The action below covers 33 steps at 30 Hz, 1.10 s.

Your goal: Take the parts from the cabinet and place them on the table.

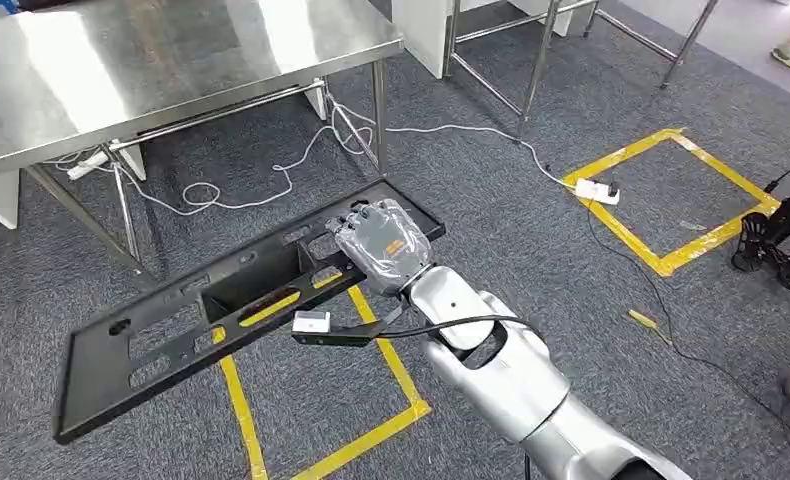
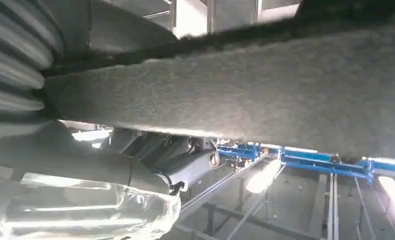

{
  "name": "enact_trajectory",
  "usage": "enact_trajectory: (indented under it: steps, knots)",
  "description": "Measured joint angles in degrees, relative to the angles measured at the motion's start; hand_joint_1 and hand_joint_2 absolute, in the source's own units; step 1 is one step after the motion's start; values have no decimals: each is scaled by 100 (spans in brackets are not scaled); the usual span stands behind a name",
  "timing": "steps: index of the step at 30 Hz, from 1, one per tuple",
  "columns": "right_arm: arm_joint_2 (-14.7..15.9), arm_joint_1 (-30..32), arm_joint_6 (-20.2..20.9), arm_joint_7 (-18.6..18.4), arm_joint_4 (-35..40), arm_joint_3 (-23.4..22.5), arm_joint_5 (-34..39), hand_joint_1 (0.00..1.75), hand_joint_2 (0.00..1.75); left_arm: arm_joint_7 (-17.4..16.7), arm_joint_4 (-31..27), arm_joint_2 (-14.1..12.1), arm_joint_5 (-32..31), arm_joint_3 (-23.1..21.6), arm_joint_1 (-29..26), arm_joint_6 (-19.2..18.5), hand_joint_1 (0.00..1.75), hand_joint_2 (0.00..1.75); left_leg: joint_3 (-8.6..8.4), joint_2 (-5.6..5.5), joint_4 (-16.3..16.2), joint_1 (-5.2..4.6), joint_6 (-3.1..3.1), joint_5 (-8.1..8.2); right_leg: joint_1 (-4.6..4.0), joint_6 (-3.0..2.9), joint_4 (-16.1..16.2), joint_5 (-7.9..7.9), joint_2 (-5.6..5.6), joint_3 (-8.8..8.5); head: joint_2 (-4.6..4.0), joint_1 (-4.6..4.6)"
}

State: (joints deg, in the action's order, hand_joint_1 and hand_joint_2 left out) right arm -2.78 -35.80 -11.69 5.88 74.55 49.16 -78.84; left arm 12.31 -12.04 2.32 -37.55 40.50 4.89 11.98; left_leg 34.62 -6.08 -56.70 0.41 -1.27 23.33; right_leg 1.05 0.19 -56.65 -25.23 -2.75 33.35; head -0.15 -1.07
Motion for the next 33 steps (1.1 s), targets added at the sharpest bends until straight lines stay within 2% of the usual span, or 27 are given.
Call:
enact_trajectory:
  steps: [1, 2, 3, 4, 6, 7, 8, 10, 11, 12, 13, 14, 17, 18, 19, 20, 21, 23, 24, 25, 26, 27, 28, 29, 30, 32, 33]
  knots:
    - [-4, 0, 0, -2, 0, 2, -20, 175, 175, 0, 0, 0, 0, 0, -10, 0, 0, 175, 12, -42, 2, 17, 31, -9, -8, -26, 2, 6, 49, -3, 0, 9]
    - [-31, -4, 0, -9, 0, 2, -24, 175, 175, 0, 0, -13, -2, 2, -17, 0, 0, 175, 34, -2, -39, 32, 55, 23, 72, -63, 30, 28, 114, -23, 0, 4]
    - [-42, 0, 0, -18, 0, 2, -26, 175, 175, 0, 2, 7, -13, 0, -23, 0, 0, 175, 85, 287, -190, 3, 101, 125, 61, -92, 31, 17, 152, -43, 0, -20]
    - [-48, -6, -2, -17, 2, 2, -24, 175, 175, 0, 2, 7, -17, 0, -17, 0, 0, 175, 229, 454, -507, 19, 142, 320, 49, -136, 31, 5, 206, -60, 0, -52]
    - [-46, -4, -4, -22, 2, 2, -22, 175, 175, 0, 2, 7, -17, 0, -2, 0, 0, 175, 694, 575, -1425, 54, 192, 732, 18, -167, 29, -18, 320, -73, 0, -46]
    - [-46, 0, -4, -22, 0, 2, -24, 175, 175, 0, 2, 7, -17, 0, -6, 0, 0, 175, 927, 585, -1826, 72, 214, 838, 9, -182, 28, -30, 388, -72, 0, -50]
    - [-46, 1, -4, -22, 0, 4, -26, 175, 175, 0, 2, 7, -17, 0, -10, 0, 0, 175, 985, 587, -1878, 83, 222, 782, 6, -187, 28, -38, 439, -78, 0, -50]
    - [-46, 2, -4, -22, 0, 4, -28, 175, 175, 0, 2, 7, -17, 0, -10, 0, 0, 175, 891, 597, -1624, 87, 217, 572, 3, -180, 27, -58, 498, -90, 0, -48]
    - [-48, 1, -4, -22, 0, 4, -26, 175, 175, 0, 2, 4, -17, 0, -9, 0, 0, 175, 668, 625, -1176, 86, 197, 314, 1, -181, 27, -68, 546, -113, 0, -50]
    - [-55, -1, -4, -22, 0, 4, -26, 175, 175, 0, 0, 0, -20, 0, -9, 0, 0, 175, 377, 715, -626, 73, 162, 52, -4, -164, 28, -93, 595, -145, 0, -50]
    - [-68, -10, -4, -22, 0, 2, -26, 175, 175, 0, 0, -4, -26, 0, -7, 0, 0, 175, 98, 1023, -112, 25, 95, -110, -16, -153, 36, -112, 630, -178, 0, -52]
    - [-74, -12, -4, -22, 2, 2, -26, 175, 175, 0, -2, -18, -26, 2, 12, 0, 0, 175, 75, 1123, -64, -53, 75, -29, -71, -118, 33, -130, 669, -182, 0, -44]
    - [-87, -21, -4, -22, 0, 4, -26, 175, 175, 0, -2, -22, -33, 2, 18, 2, 0, 175, 121, 909, -48, -77, -7, -18, -66, -50, 79, -161, 837, -209, 0, -41]
    - [-107, -24, -4, -22, 2, 4, -28, 175, 175, 0, -2, -24, -33, 2, 16, 2, 0, 175, 66, 832, 33, -76, -57, -55, -97, -20, 102, -176, 894, -256, 0, -55]
    - [-107, -23, -4, -22, 4, 2, -31, 175, 175, 0, -2, -17, -33, 2, 11, 2, 0, 175, -7, 766, 116, -7, -83, -109, -89, -10, -17, -236, 683, -159, 0, -22]
    - [-112, -41, -4, -22, 11, 2, -28, 175, 175, 0, -2, -2, -33, 2, 19, 2, 0, 175, -12, 716, 125, -10, -127, -129, -86, -46, -287, -374, 473, -62, 0, -26]
    - [-98, -46, -4, -22, 9, 2, -26, 175, 175, 0, -2, -2, -33, 2, 38, -2, 0, 175, -7, 637, 124, -11, -145, -129, -66, -90, -786, -577, 356, 178, 0, -11]
    - [-48, -24, -2, -22, 4, 2, -28, 175, 175, 0, -2, 2, -35, 2, 41, 0, 0, 175, 1, 465, 120, -12, -155, -122, -44, -105, -1704, -893, 303, 683, 0, -2]
    - [-28, -15, -2, -22, -2, 2, -28, 175, 175, 0, -2, 2, -33, 4, 37, 0, 0, 175, -3, 353, 119, -11, -153, -121, -34, -44, -1866, -877, 299, 819, 0, 9]
    - [-17, -15, -2, -22, -2, 2, -33, 175, 175, 0, -2, 2, -33, 4, 32, -2, 0, 175, -8, 266, 115, -10, -147, -117, -21, 23, -1666, -745, 297, 755, 0, 2]
    - [-13, -17, 0, -22, -2, 0, -33, 175, 175, 0, 0, 11, -33, 4, 28, -11, 0, 175, -12, 190, 103, -6, -135, -110, -6, 88, -1294, -556, 283, 603, 0, 9]
    - [-4, -18, 2, -24, -2, 0, -31, 175, 175, 2, 0, 20, -33, 4, 28, -11, 0, 175, -14, 98, 83, 3, -113, -98, 21, 159, -711, -302, 233, 340, 0, 7]
    - [2, -30, 4, -42, -4, -9, -26, 175, 175, 2, 0, 22, -33, 4, 29, -13, 0, 175, 1, 28, 41, 9, -76, -74, 66, 208, -199, -106, 54, 107, 0, 9]
    - [20, -56, 15, -77, -29, -35, -17, 175, 175, 4, 0, 17, -35, 7, 28, -13, 0, 175, 44, -48, -37, -28, -16, -35, 80, 162, -91, -61, -99, 63, 0, 13]
    - [17, -92, 37, -109, -50, -70, -11, 175, 175, 4, 0, 13, -35, 11, 25, -9, 0, 175, 75, -86, -53, -17, 9, -28, 72, 86, -87, -49, -13, 45, 0, 0]
    - [35, -168, 39, -166, -122, -168, -13, 175, 175, 4, 0, 11, -35, 37, -20, -2, 0, 175, 111, -150, -31, 23, 70, -44, 19, 4, -95, -49, 55, 45, 0, 9]
    - [35, -212, 33, -177, -166, -201, -24, 175, 175, 4, 0, 0, -35, 53, -50, 2, 0, 175, 132, -186, -42, 33, 88, -40, 41, -34, -81, -31, 105, 36, 0, 7]
